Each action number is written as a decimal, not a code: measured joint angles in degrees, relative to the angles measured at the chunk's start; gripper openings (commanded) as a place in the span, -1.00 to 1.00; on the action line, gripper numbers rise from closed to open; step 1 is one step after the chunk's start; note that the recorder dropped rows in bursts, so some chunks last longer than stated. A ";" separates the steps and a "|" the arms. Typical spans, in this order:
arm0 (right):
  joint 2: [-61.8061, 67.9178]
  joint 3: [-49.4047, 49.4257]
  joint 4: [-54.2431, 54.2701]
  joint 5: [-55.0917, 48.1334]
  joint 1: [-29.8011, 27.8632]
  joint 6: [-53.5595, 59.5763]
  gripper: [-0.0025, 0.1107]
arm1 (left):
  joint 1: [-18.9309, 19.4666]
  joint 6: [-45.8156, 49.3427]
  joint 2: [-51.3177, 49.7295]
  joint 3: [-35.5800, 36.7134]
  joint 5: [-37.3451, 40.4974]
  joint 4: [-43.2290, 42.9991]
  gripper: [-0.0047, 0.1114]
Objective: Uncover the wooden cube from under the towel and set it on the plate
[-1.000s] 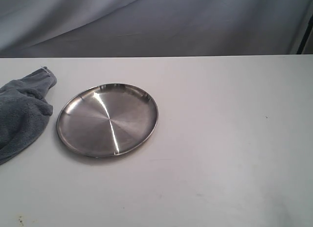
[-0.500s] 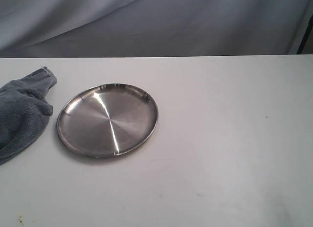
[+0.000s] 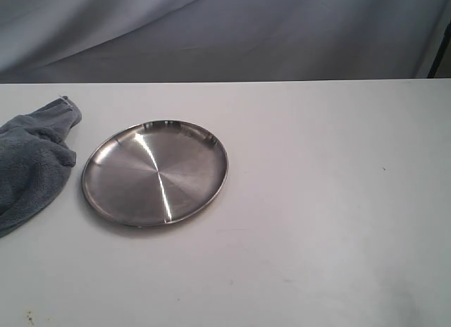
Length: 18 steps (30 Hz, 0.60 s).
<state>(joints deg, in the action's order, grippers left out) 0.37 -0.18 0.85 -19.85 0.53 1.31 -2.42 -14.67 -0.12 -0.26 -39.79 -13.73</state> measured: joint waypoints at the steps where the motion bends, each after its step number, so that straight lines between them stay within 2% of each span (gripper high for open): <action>1: 0.00 0.00 0.00 0.00 0.00 0.00 -0.96 | 0.00 -1.61 0.00 0.00 -1.63 0.00 -0.92; 6: 0.00 0.00 0.00 0.00 0.00 0.00 -0.96 | 0.00 -3.78 0.00 0.00 -4.61 -0.25 -0.92; 15: 0.00 0.00 0.00 0.00 0.00 0.00 -0.96 | 0.00 -5.94 0.00 0.00 -2.54 -0.38 -0.92; 18: 0.00 0.00 0.00 0.00 0.00 0.00 -0.96 | 0.00 -7.45 0.00 0.00 -2.54 2.32 -0.92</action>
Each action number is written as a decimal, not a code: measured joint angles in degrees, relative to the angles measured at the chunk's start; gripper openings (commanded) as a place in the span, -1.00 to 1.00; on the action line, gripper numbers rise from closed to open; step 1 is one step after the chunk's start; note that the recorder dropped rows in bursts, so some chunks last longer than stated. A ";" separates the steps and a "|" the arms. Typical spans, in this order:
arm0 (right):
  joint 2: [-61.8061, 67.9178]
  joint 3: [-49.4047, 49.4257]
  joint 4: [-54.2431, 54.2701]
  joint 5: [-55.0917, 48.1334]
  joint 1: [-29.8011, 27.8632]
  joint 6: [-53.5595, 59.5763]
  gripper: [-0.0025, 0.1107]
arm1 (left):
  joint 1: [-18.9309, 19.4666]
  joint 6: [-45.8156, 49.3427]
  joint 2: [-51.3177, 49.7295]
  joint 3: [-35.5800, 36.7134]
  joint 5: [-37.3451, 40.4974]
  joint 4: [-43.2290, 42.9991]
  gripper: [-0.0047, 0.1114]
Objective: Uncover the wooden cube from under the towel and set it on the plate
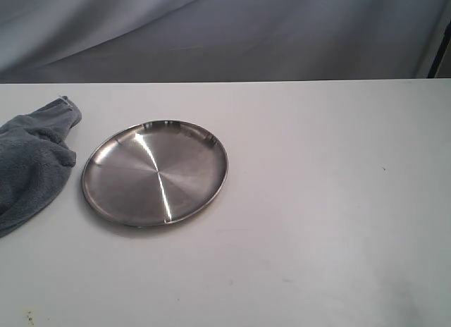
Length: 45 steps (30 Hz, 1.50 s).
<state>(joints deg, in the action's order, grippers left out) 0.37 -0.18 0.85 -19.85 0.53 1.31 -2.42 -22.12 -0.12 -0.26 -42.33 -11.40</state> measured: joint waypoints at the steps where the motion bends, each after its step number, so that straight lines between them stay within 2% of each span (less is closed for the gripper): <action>1: 0.00 0.00 0.00 0.00 0.00 0.00 -0.96 | 0.00 -0.48 0.00 0.00 0.13 1.66 -0.92; 5: 0.00 0.00 0.00 0.00 0.00 0.00 -0.96 | 0.00 0.31 0.00 -3.57 5.58 8.10 -0.92; 8: 0.00 0.00 0.00 0.00 0.00 0.00 -0.96 | 0.00 9.07 -2.05 -9.98 11.14 10.10 -0.92; 12: 0.00 0.00 0.00 0.00 0.00 0.00 -0.96 | 0.00 22.52 -10.28 -19.99 20.57 10.10 -0.92; 15: 0.00 0.00 0.00 0.00 0.00 0.00 -0.96 | 0.00 27.41 -18.08 -26.26 29.95 10.10 -0.92; 21: 0.00 0.00 0.00 0.00 0.00 0.00 -0.96 | 0.00 29.59 -39.46 -37.91 48.40 9.34 -0.92; 26: 0.00 0.00 0.00 0.00 0.00 0.00 -0.96 | 0.00 29.79 -59.42 -50.20 71.06 5.20 -0.92; 30: 0.00 0.00 0.00 0.00 0.00 0.00 -0.96 | 0.00 29.85 -70.61 -57.22 83.04 2.95 -0.92; 33: 0.00 0.00 0.00 0.00 0.00 0.00 -0.96 | 0.00 29.85 -76.16 -59.80 86.66 0.33 -0.92; 38: 0.00 0.00 0.00 0.00 0.00 0.00 -0.96 | 0.00 28.08 -81.30 -60.48 88.16 -5.97 -0.92; 45: 0.00 0.00 0.00 0.00 0.00 0.00 -0.96 | 0.00 25.95 -84.02 -60.47 88.99 -6.95 -0.92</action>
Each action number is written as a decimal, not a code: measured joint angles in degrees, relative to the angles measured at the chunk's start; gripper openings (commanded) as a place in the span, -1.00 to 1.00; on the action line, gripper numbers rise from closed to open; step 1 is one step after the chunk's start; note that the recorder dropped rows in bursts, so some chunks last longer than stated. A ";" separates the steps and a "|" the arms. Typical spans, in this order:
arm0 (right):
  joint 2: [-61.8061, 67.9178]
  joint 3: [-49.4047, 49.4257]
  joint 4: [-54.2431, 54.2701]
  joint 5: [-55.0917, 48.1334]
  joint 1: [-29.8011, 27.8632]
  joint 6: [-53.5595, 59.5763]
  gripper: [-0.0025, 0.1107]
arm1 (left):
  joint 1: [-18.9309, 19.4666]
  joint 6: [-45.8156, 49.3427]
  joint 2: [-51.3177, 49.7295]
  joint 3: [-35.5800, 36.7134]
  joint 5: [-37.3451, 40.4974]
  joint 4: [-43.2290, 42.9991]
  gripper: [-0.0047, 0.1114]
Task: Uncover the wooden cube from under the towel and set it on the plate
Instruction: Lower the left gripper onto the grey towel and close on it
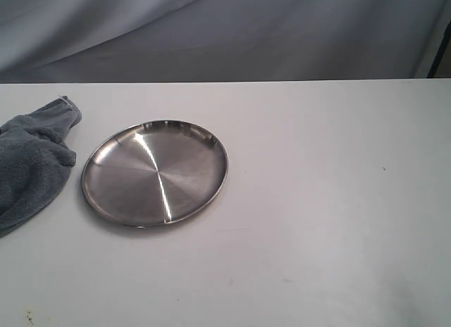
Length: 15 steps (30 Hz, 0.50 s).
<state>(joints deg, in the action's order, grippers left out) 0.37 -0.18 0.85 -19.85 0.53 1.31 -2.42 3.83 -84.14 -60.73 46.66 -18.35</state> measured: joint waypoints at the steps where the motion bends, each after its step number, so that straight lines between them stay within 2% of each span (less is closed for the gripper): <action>1: 0.00 0.00 0.00 0.00 0.00 0.00 -0.96 | 0.00 -0.13 -0.12 0.00 0.13 0.00 -0.92; 15: 0.00 0.00 0.00 0.00 0.00 0.00 -0.96 | 0.00 -1.75 -0.20 -0.11 1.57 0.00 -0.92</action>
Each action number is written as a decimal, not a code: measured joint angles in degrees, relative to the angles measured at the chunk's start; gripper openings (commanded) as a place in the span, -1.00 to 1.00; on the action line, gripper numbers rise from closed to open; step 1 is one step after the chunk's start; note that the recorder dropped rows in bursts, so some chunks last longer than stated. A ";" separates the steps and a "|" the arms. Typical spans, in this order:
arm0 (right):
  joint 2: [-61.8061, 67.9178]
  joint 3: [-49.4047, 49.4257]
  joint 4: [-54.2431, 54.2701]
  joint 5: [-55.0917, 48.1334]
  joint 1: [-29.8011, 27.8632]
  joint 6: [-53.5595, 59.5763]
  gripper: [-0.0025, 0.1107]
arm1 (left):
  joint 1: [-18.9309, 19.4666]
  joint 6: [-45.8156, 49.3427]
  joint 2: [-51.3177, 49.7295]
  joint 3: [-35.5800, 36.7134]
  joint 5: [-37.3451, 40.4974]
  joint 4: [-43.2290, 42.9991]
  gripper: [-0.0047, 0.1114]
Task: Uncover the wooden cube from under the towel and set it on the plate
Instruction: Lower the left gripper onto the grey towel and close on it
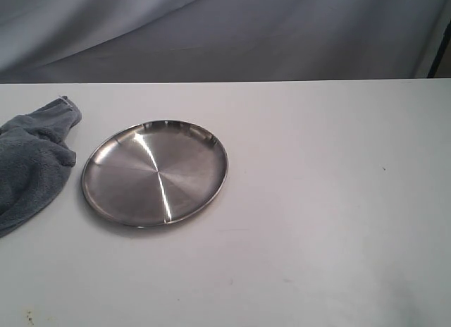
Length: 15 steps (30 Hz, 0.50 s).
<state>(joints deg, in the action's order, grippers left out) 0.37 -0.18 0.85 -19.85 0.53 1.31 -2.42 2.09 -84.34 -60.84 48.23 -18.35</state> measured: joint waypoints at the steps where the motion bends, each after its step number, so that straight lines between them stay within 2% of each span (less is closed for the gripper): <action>1: 0.00 0.00 0.00 0.00 0.00 0.00 -0.96 | 0.00 0.00 0.00 0.00 0.49 0.00 -0.92; 9: 0.00 0.00 0.00 0.00 0.00 0.00 -0.96 | 0.00 0.00 -1.06 -0.10 3.81 2.37 -0.92; 15: 0.00 0.00 0.00 0.00 0.00 0.00 -0.96 | 0.00 3.26 -6.49 -0.10 3.94 11.92 -0.92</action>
<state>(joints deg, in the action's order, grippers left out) 0.37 -0.18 0.85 -19.85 0.53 1.31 -2.42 5.35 -90.84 -60.94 52.16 -6.44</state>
